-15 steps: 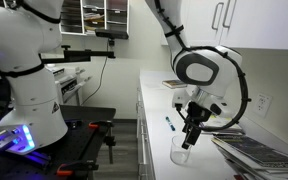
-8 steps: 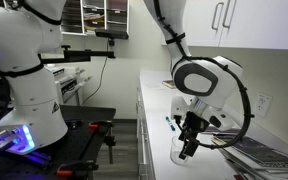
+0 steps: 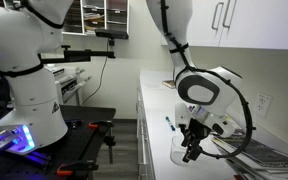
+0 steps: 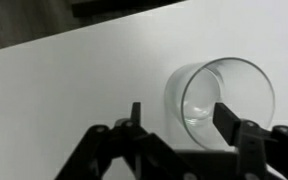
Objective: Move the glass to the right
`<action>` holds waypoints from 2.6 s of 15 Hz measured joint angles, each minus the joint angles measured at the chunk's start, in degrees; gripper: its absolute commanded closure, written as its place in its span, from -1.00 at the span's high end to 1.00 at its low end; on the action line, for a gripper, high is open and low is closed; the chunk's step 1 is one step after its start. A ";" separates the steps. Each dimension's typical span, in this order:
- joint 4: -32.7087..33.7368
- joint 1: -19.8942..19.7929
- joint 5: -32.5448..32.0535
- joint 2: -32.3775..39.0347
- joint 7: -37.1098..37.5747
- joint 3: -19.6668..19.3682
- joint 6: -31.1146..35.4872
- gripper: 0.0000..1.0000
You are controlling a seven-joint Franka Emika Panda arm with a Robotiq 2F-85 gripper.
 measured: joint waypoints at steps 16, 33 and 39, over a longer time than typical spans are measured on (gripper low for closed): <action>3.34 -0.77 -0.01 3.83 0.21 -2.33 1.48 -0.97; 0.67 -6.23 0.58 2.47 1.65 -6.29 3.67 -0.97; 3.60 -5.62 3.40 2.72 7.91 -4.85 2.92 -0.97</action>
